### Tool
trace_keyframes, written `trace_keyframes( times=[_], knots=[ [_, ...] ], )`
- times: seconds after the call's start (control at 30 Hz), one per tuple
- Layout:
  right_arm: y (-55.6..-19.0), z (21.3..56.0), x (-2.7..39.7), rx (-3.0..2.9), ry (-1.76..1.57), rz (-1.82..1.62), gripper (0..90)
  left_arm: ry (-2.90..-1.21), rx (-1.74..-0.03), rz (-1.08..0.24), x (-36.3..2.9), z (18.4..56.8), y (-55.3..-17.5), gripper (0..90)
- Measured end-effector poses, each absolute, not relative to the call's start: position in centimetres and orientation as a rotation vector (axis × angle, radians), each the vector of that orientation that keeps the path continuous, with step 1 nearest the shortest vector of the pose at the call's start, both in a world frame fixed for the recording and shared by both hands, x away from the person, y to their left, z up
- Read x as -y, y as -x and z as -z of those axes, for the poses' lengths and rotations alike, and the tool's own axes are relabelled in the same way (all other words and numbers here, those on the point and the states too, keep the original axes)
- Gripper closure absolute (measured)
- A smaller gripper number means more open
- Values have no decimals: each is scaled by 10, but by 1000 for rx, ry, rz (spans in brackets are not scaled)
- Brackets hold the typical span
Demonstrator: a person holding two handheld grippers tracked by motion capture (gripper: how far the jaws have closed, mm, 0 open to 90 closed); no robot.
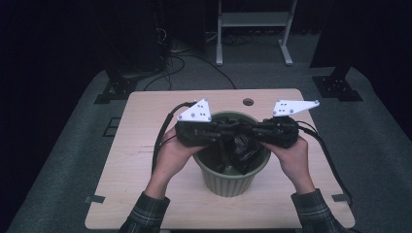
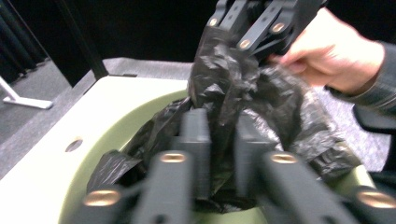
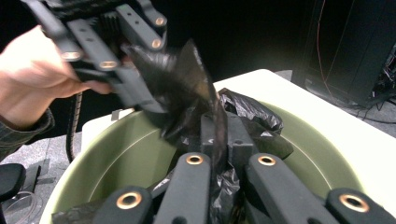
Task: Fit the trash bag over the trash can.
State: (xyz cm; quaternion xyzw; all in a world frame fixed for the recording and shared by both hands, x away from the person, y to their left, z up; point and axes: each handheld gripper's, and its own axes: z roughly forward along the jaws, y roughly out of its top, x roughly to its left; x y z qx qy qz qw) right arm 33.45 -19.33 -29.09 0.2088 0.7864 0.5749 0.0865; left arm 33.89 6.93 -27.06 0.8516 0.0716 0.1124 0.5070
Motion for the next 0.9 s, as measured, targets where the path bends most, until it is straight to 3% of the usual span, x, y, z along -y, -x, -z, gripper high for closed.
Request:
trace_keyframes(
  times=[0.07, 0.2, 0.53, 0.9],
  knots=[
    [-334, 291, 195, -2347, -624, -1725, 720, -2061, -196, -260, -71, 272, -342, 895],
    [-329, 288, 207, -2336, -600, -1781, 638, -2060, -220, -257, -74, 274, -348, 895],
    [-323, 284, 235, -2299, -609, -1818, 675, -2061, -223, -245, -77, 273, -350, 893],
    [-327, 271, 225, -2268, -585, -1850, 676, -2086, -187, -231, -71, 275, -348, 893]
  ],
)
